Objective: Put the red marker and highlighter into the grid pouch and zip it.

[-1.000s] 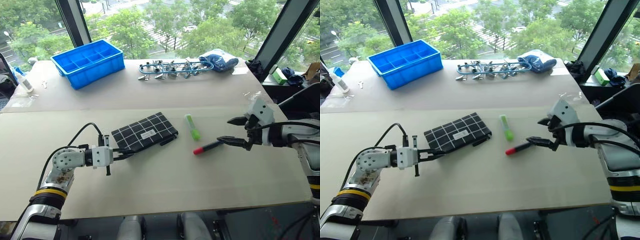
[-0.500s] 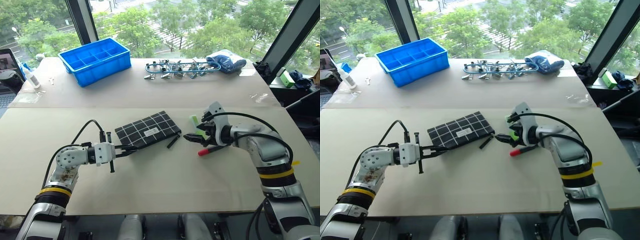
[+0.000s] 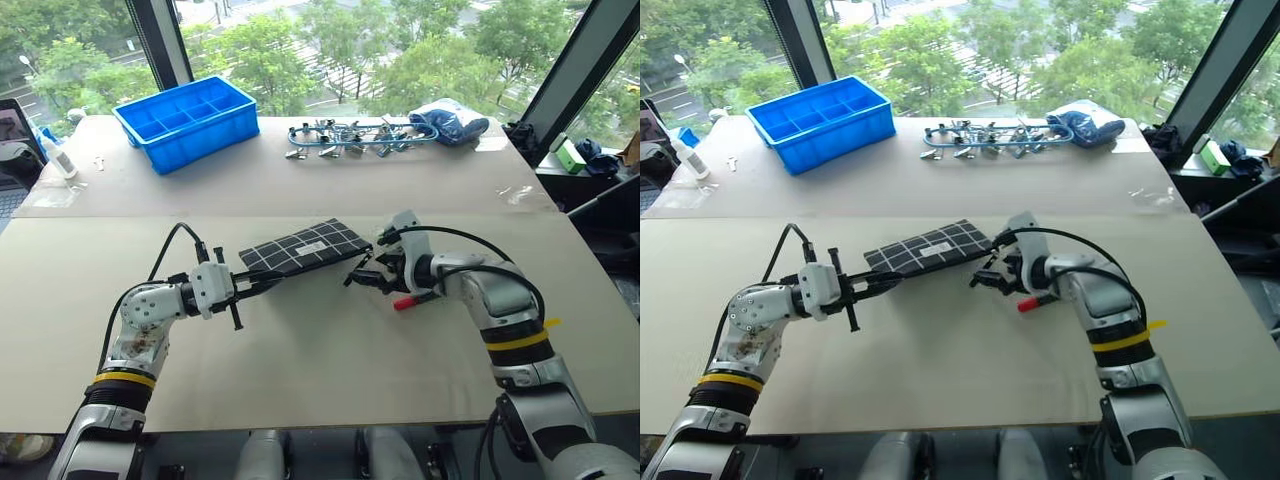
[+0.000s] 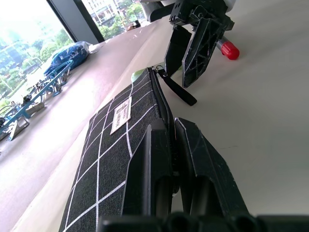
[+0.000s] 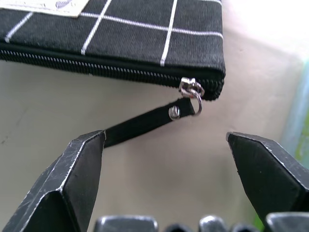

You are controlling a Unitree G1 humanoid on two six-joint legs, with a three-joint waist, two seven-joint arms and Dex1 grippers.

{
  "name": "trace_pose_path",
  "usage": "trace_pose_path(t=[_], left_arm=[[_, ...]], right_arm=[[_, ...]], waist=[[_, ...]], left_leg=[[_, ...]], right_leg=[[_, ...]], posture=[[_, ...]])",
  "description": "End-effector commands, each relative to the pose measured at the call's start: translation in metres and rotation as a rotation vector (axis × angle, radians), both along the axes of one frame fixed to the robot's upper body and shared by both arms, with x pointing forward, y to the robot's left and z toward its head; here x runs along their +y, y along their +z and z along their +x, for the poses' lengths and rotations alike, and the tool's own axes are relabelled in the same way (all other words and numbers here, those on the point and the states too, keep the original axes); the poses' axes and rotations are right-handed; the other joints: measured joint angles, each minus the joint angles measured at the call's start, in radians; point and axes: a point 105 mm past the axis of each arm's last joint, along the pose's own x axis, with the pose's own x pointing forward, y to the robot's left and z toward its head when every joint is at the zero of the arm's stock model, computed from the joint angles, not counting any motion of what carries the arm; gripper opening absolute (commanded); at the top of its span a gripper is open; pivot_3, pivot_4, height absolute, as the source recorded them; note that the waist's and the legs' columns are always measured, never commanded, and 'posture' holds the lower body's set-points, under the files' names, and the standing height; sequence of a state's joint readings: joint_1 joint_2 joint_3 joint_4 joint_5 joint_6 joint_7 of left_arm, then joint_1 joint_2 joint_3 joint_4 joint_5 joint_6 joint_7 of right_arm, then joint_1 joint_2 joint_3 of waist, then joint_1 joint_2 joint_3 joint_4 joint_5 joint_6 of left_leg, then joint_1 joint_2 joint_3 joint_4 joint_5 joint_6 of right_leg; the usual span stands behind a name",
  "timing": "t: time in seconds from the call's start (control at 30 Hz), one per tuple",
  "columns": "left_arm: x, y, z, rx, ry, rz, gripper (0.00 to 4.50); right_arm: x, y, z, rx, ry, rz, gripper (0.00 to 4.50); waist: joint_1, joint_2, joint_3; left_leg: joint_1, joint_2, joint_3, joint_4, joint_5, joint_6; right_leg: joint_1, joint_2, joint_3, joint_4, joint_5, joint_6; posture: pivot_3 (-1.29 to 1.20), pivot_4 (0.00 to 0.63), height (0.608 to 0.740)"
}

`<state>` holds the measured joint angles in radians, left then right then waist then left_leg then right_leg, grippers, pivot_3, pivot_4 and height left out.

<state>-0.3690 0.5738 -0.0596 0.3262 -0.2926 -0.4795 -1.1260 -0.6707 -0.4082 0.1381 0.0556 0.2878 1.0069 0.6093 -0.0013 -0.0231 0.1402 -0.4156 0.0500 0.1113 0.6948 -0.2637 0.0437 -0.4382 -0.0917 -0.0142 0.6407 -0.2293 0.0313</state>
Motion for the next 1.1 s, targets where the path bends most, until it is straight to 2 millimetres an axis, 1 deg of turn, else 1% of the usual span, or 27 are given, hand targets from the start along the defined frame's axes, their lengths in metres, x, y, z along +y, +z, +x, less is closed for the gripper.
trace_pose_path(t=[0.03, 0.23, 0.27, 0.3, 0.4, 0.43, 0.53, 0.67, 0.77, 0.9, 1.1], left_arm=[[-0.001, 0.012, 0.000, -0.045, 0.005, -0.034, 0.00], [-0.004, 0.011, -0.002, -0.042, 0.007, -0.047, 0.00], [-0.004, 0.011, -0.002, -0.042, 0.008, -0.049, 0.00], [-0.005, 0.011, -0.002, -0.042, 0.008, -0.051, 0.00], [-0.006, 0.013, -0.002, -0.042, 0.015, -0.072, 0.00], [-0.006, 0.013, -0.002, -0.041, 0.017, -0.074, 0.00], [-0.006, 0.012, -0.002, -0.037, 0.020, -0.072, 0.00], [-0.006, 0.012, -0.002, -0.040, 0.023, -0.073, 0.00], [-0.007, 0.011, -0.003, -0.041, 0.022, -0.073, 0.00], [-0.008, 0.011, -0.003, -0.044, 0.021, -0.072, 0.00], [-0.011, 0.011, -0.001, -0.047, 0.017, -0.075, 0.00]], right_arm=[[0.001, 0.014, 0.008, -0.061, -0.016, 0.024, 4.45], [0.004, 0.013, 0.011, -0.066, -0.016, 0.026, 4.45], [0.004, 0.013, 0.012, -0.071, -0.019, 0.024, 3.94], [0.003, 0.013, 0.012, -0.075, -0.022, 0.023, 3.79], [0.003, 0.016, 0.014, -0.104, -0.017, 0.021, 2.67], [0.004, 0.017, 0.014, -0.109, -0.011, 0.023, 2.45], [0.006, 0.021, 0.014, -0.123, 0.005, 0.026, 1.34], [0.010, 0.026, 0.013, -0.147, 0.028, 0.026, 0.05], [0.012, 0.028, 0.013, -0.154, 0.036, 0.030, 0.05], [0.020, 0.032, 0.013, -0.148, 0.052, 0.038, 0.05], [0.059, 0.042, -0.003, -0.152, 0.218, 0.057, 0.05]], waist=[[-0.001, 0.000, 0.000], [-0.004, 0.000, 0.000], [-0.005, 0.000, 0.000], [-0.005, 0.000, 0.000], [-0.005, 0.000, 0.000], [-0.006, 0.000, 0.000], [-0.008, 0.000, 0.000], [-0.011, 0.000, 0.000], [-0.011, 0.000, 0.000], [-0.011, 0.000, 0.000], [-0.012, 0.000, 0.000]], left_leg=[[0.000, 0.000, 0.000, 0.000, 0.000, 0.000], [0.000, 0.000, 0.000, 0.000, 0.000, 0.000], [0.000, 0.000, 0.000, 0.000, 0.000, 0.000], [0.000, 0.000, 0.000, 0.000, 0.000, 0.000], [0.000, 0.000, 0.000, 0.000, 0.000, 0.000], [0.000, 0.000, 0.000, 0.000, 0.000, 0.000], [0.000, 0.000, 0.000, 0.000, 0.000, 0.000], [0.000, 0.000, 0.000, 0.000, 0.000, 0.000], [0.000, 0.000, 0.000, 0.000, 0.000, 0.000], [0.000, 0.000, 0.000, 0.000, 0.000, 0.000], [0.000, 0.000, 0.000, 0.000, 0.000, 0.000]], right_leg=[[0.000, 0.000, 0.000, 0.000, 0.000, 0.000], [0.000, 0.000, 0.000, 0.000, 0.000, 0.000], [0.000, 0.000, 0.000, 0.000, 0.000, 0.000], [0.000, 0.000, 0.000, 0.000, 0.000, 0.000], [0.000, 0.000, 0.000, 0.000, 0.000, 0.000], [0.000, 0.000, 0.000, 0.000, 0.000, 0.000], [0.000, 0.000, 0.000, 0.000, 0.000, 0.000], [0.000, 0.000, 0.000, 0.000, 0.000, 0.000], [0.000, 0.000, 0.000, 0.000, 0.000, 0.000], [0.000, 0.000, 0.000, 0.000, 0.000, 0.000], [0.000, 0.000, 0.000, 0.000, 0.000, 0.000]], posture=[[0.00, 0.150, 0.740], [0.00, 0.150, 0.740], [0.00, 0.150, 0.740], [0.00, 0.150, 0.740], [0.00, 0.150, 0.740], [0.00, 0.150, 0.740], [0.00, 0.150, 0.740], [0.00, 0.150, 0.740], [0.00, 0.150, 0.740], [0.00, 0.150, 0.740], [0.00, 0.150, 0.740]])
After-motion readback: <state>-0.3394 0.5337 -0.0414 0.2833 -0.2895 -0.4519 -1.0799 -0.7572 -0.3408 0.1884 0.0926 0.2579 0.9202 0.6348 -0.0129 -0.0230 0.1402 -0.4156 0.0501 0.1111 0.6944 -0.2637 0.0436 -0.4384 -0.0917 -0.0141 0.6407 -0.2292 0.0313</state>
